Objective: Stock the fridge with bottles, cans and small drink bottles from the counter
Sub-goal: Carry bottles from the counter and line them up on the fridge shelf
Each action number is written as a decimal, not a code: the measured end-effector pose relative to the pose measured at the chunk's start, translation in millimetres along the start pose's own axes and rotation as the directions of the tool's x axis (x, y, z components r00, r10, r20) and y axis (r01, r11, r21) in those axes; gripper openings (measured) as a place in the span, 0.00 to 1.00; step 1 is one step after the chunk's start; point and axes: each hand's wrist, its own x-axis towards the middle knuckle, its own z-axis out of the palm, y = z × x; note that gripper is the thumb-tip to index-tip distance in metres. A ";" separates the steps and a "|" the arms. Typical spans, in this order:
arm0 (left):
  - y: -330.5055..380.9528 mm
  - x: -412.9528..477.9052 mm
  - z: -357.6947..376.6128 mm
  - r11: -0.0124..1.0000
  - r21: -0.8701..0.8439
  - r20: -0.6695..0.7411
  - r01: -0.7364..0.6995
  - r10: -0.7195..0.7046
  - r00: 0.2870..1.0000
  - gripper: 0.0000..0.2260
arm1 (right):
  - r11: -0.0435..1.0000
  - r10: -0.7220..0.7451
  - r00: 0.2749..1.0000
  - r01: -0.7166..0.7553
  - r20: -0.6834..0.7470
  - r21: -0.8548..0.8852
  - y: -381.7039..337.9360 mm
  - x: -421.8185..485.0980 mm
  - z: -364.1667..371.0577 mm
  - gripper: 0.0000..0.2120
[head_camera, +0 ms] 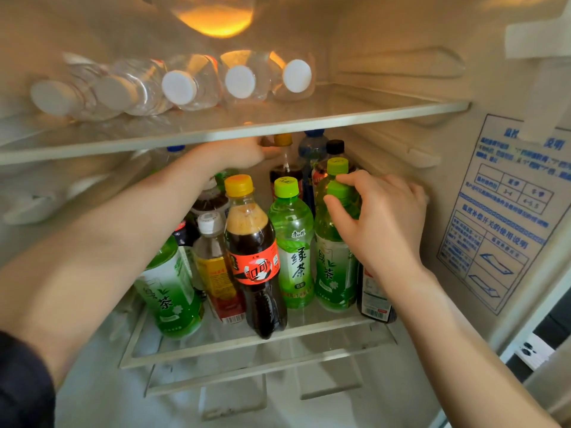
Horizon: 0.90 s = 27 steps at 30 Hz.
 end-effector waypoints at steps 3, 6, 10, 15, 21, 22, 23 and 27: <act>-12.1 -10.0 -7.9 0.999 0.048 -0.040 0.025 -0.023 0.999 0.13 | 1.000 0.016 1.000 -0.016 0.015 0.011 -1.0 0.1 -0.9 0.13; -26.1 -19.8 -16.7 0.996 0.084 -0.048 0.020 -0.016 0.999 0.10 | 0.999 0.035 0.999 -0.036 0.028 0.020 -2.2 1.0 -2.2 0.13; -40.1 -30.2 -23.9 0.996 0.059 -0.202 0.064 -0.051 0.978 0.07 | 0.999 0.043 0.999 -0.044 0.027 0.016 -3.9 1.4 -2.9 0.13; -51.2 -27.6 -26.7 0.983 -0.002 -0.070 0.185 -0.185 0.980 0.12 | 0.998 0.060 0.998 -0.061 0.020 0.016 -5.2 1.5 -1.9 0.12; -55.1 -11.6 -21.0 0.947 0.181 0.037 0.266 -0.277 0.960 0.22 | 0.997 0.074 0.997 -0.074 0.006 0.009 -6.5 1.0 -0.3 0.12; -55.6 -8.8 -20.2 0.938 0.213 0.039 0.273 -0.287 0.957 0.24 | 0.997 0.073 0.997 -0.073 0.004 0.006 -6.9 0.9 -0.4 0.12; -57.5 -5.3 -18.6 0.929 0.244 0.028 0.278 -0.294 0.955 0.24 | 0.997 0.072 0.997 -0.072 0.003 0.005 -7.3 0.7 -0.6 0.12; -63.3 2.7 -16.7 0.886 0.341 -0.035 0.314 -0.322 0.946 0.15 | 0.998 0.066 0.998 -0.066 -0.004 -0.001 -7.4 -0.2 -1.1 0.12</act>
